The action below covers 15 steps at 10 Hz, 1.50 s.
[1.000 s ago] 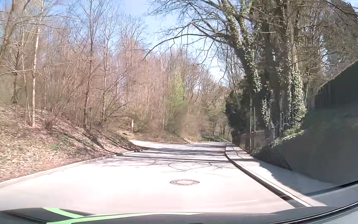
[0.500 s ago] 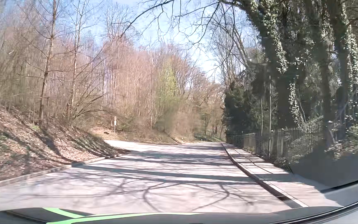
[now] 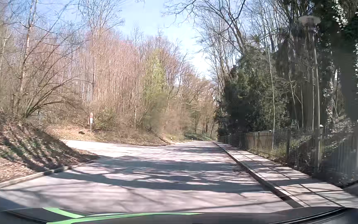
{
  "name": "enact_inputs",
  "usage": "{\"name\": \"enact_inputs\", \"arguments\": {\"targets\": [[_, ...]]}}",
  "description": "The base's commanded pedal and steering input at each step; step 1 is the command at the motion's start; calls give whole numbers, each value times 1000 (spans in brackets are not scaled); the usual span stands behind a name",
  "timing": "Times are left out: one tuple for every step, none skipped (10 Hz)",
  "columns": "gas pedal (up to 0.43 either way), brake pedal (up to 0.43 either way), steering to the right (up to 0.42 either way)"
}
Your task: Follow the waypoints while adhering to traffic rules and regulations
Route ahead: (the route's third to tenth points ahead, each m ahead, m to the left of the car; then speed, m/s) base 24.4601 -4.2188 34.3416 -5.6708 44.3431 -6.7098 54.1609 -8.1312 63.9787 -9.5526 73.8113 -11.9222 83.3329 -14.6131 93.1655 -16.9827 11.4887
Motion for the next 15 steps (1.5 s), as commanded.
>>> {"name": "enact_inputs", "arguments": {"targets": [[0,0,35],[0,0,35],[0,0,34],[0,0,32],[8,0,28],[8,0,25],[20,0,24],[20,0,22],[20,0,20],[20,0,18],[20,0,18],[20,0,17],[28,0,16],[28,0,12],[28,0,10]]}}
